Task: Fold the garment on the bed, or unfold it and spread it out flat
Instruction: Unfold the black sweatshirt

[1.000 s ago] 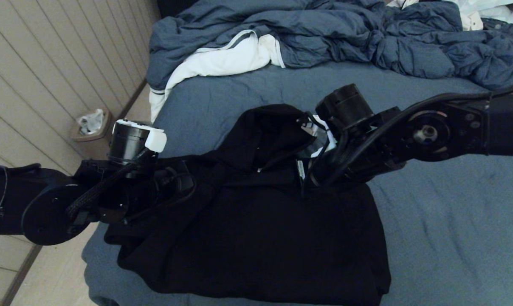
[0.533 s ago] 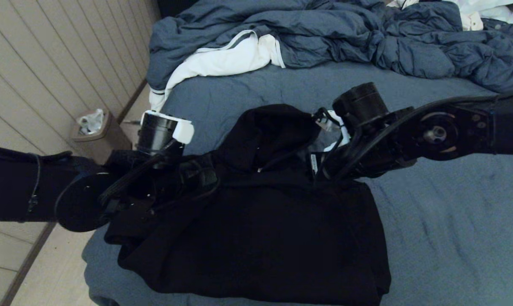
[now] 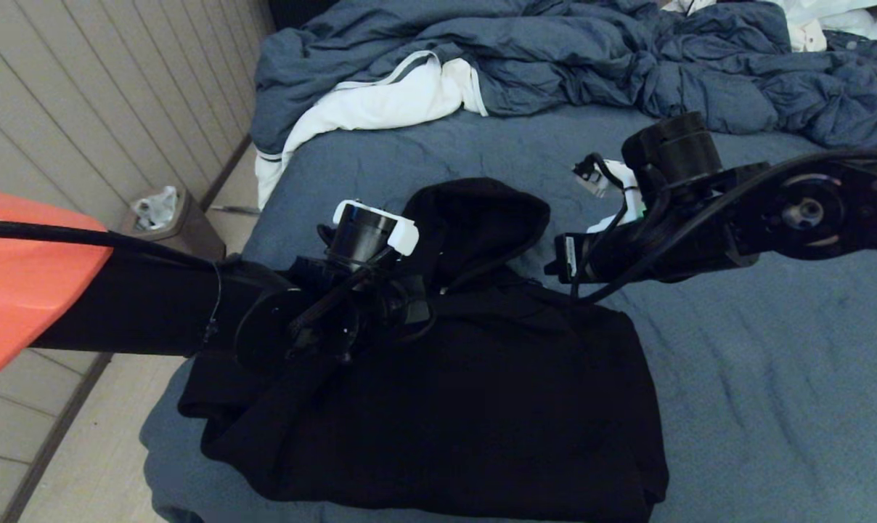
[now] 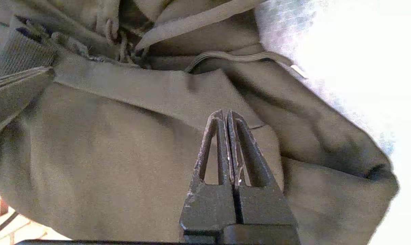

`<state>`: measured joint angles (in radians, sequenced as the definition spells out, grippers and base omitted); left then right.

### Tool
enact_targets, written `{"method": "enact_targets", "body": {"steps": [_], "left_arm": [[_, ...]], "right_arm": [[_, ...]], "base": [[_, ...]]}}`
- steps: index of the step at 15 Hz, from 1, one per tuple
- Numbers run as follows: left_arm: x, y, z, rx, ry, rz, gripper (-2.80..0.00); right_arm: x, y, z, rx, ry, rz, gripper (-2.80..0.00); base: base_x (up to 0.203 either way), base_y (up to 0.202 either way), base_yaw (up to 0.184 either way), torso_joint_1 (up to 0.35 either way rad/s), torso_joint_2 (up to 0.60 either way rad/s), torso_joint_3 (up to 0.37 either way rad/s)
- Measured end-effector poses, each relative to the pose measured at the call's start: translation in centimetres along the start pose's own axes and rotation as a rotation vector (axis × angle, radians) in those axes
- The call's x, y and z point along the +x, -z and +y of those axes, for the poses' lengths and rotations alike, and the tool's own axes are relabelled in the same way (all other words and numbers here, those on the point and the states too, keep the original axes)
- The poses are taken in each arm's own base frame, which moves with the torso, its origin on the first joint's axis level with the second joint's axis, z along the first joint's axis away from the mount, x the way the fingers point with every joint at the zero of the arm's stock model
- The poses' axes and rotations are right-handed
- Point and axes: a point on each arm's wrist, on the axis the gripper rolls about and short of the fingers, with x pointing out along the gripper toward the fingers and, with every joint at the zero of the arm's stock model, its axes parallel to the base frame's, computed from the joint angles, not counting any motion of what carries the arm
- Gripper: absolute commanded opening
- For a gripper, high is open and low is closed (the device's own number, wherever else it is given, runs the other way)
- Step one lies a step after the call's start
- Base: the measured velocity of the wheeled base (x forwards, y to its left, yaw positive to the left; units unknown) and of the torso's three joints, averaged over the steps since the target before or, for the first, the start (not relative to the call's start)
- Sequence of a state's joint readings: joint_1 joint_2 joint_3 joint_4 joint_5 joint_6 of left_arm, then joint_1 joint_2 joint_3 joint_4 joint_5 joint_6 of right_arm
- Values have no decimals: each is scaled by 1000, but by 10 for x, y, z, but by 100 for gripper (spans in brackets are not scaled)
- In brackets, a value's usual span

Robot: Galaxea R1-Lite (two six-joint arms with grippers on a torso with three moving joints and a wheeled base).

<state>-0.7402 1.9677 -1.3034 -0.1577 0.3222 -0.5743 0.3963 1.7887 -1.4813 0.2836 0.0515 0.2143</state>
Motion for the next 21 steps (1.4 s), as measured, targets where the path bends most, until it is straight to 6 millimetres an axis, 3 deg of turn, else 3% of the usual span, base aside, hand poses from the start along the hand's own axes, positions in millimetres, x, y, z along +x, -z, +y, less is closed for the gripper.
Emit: {"method": "enact_targets", "body": {"steps": [4, 12, 13, 21], "left_arm": [[2, -1, -2, 18, -16, -15, -280], [6, 31, -18, 80, 5, 54, -280], [7, 31, -18, 79, 4, 50, 0], [19, 26, -15, 57, -25, -2, 0]], "right_arm": [[-6, -5, -4, -7, 7, -22, -280], [-11, -7, -4, -10, 5, -36, -280], [-11, -6, -3, -11, 5, -35, -280], [-8, -4, -4, -10, 6, -23, -280]], "base": [[0, 0, 0, 0, 0, 0], [0, 0, 0, 0, 0, 0], [0, 0, 0, 0, 0, 0], [0, 0, 0, 0, 0, 0]]}}
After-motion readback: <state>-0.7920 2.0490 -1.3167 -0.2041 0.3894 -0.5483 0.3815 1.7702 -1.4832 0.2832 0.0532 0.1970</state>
